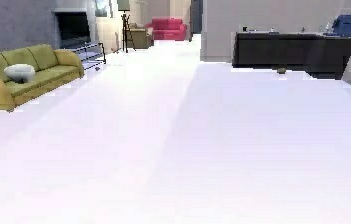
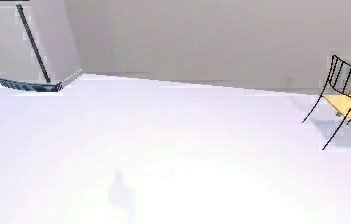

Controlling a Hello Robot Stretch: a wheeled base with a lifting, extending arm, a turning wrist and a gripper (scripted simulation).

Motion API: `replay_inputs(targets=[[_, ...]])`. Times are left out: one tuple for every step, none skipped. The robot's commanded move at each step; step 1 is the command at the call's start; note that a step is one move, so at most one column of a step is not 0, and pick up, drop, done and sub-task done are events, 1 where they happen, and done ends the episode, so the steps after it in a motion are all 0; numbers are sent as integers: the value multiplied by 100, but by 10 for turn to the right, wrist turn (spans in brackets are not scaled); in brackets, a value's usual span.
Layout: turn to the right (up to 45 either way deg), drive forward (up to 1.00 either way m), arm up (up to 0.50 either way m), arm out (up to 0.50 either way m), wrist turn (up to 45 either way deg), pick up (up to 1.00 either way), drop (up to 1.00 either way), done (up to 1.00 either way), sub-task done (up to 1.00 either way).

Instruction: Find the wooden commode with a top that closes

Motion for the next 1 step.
replay_inputs(targets=[[0,100,0,0,0,0,0,0,0]])
